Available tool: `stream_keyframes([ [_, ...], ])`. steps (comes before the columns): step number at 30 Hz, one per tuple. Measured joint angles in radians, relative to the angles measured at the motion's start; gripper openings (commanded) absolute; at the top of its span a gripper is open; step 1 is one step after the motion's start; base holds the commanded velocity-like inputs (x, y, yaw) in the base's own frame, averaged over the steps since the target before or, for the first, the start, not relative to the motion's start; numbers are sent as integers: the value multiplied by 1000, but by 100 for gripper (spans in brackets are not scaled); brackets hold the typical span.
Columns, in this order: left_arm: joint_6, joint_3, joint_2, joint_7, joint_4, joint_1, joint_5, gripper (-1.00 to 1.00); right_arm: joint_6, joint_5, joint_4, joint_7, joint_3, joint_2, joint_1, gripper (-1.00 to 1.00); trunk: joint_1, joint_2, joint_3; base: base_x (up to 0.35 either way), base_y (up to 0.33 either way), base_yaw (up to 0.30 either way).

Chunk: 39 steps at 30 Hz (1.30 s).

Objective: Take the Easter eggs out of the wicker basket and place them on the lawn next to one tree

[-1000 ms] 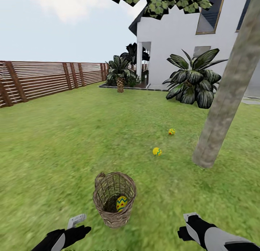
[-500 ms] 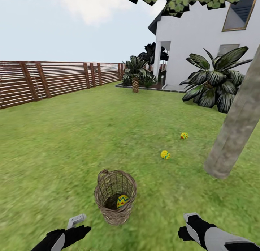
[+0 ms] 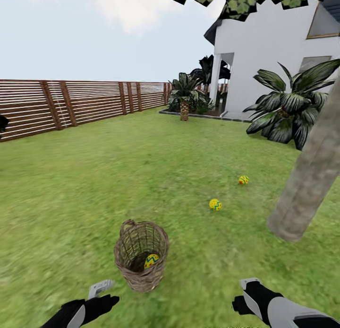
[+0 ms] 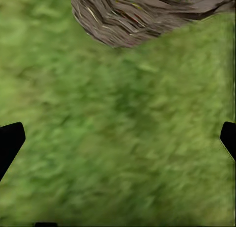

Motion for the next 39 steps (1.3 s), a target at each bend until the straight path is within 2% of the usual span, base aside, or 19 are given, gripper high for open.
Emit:
stream_keyframes([
  [5, 0, 0, 0, -1, 0, 0, -1, 100, 0, -1, 1, 1, 0, 0, 0, 100, 0, 0, 0, 0, -349, -243],
  [15, 0, 1, 2, -3, 0, 0, 1, 100, 1, 0, 1, -2, 1, 0, 0, 100, 0, 0, 0, 0, -349, -12],
  [30, 0, 3, 6, -11, -1, 0, 4, 100, 1, 1, 1, -4, 2, 2, 0, 100, 0, 0, 0, 0, -349, 249],
  [33, 0, 5, 9, -58, -1, 0, 5, 100, 1, 2, 1, -4, 2, 2, 0, 100, 0, 0, 0, 14, -345, 279],
  [35, 1, 8, 15, -125, 0, 1, 3, 100, 2, 2, 5, -4, 2, 2, 0, 100, 0, 0, -1, 91, -302, 282],
  [39, 2, 9, 21, -157, 0, 1, 1, 100, 2, 2, 10, -4, 2, 2, 0, 100, 0, 0, -2, 181, -213, 282],
])
